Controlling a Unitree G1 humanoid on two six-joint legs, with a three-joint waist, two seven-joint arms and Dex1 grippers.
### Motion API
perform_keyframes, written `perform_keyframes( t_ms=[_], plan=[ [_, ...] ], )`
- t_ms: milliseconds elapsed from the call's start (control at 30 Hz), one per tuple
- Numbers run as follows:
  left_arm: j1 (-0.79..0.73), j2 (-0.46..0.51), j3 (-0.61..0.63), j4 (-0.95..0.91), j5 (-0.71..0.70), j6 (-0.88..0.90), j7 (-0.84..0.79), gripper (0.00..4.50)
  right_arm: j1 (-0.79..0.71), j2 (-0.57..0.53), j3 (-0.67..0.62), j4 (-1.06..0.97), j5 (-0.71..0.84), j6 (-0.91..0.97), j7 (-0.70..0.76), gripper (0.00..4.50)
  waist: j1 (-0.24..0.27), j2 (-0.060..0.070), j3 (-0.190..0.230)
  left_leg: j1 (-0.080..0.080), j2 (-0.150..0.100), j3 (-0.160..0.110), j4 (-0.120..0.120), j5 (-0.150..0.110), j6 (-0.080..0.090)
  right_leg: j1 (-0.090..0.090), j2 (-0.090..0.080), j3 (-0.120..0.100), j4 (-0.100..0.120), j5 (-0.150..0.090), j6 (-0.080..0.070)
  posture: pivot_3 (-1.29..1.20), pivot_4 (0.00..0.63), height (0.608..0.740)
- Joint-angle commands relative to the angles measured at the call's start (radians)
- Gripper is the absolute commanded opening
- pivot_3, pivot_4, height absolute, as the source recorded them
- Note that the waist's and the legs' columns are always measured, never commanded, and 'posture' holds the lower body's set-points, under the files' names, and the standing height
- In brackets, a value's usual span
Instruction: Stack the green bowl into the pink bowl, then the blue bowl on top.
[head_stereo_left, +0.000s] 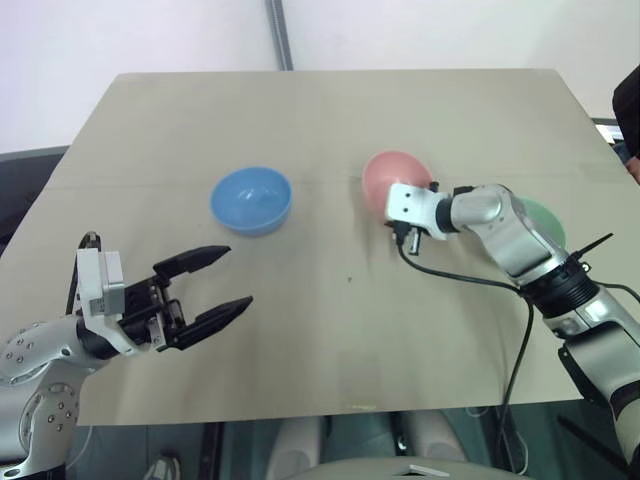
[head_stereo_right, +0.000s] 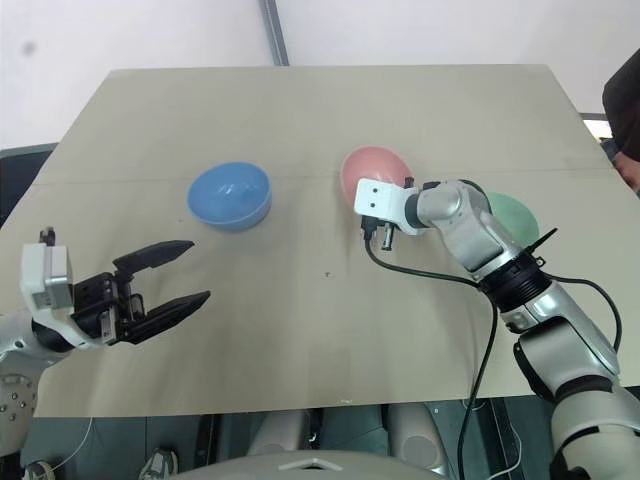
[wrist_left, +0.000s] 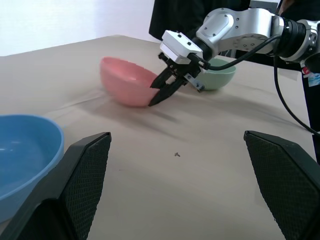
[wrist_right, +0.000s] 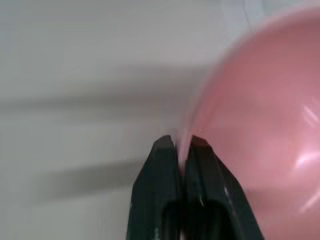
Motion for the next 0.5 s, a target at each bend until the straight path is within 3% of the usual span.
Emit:
perform_keyframes(
  t_ms=[33,200,333,500],
  plan=[
    [0.002,0.011,0.028,-0.021,-0.002,-0.022,-0.004,4.5,-0.026,0.006,-0.035,-0.016,-0.023,-0.05,0.007,0.04,0.0,0.0,0.0,0.0,0.0,0.0,0.0,0.0,0.0,0.0,0.0,0.0,0.0,0.0,0.0,0.0,0.15,0.74],
    [0.0,0.004,0.029,0.016,-0.007,-0.035,-0.027,4.5,0.028,-0.04,-0.089,-0.201,0.074,-0.21,0.119,0.04,0.001,0.0,0.0,0.0,0.0,0.0,0.0,0.0,0.0,0.0,0.0,0.0,0.0,0.0,0.0,0.0,0.15,0.74],
    [0.02,0.011,0.048,0.122,0.01,-0.083,-0.121,4.5,0.104,-0.071,-0.097,-0.411,0.212,-0.189,0.263,0.04,0.0,0.0,0.0,-0.001,0.0,0.0,-0.001,0.0,0.0,0.0,0.0,-0.001,-0.001,0.0,0.0,0.0,0.15,0.74],
    [0.029,0.03,0.06,0.251,0.032,-0.146,-0.241,4.5,0.156,-0.061,-0.018,-0.536,0.167,-0.202,0.296,0.04,0.0,0.0,0.0,0.0,0.001,-0.001,0.0,-0.002,0.004,0.0,0.0,-0.002,0.0,0.0,0.0,0.0,0.15,0.74]
  ],
)
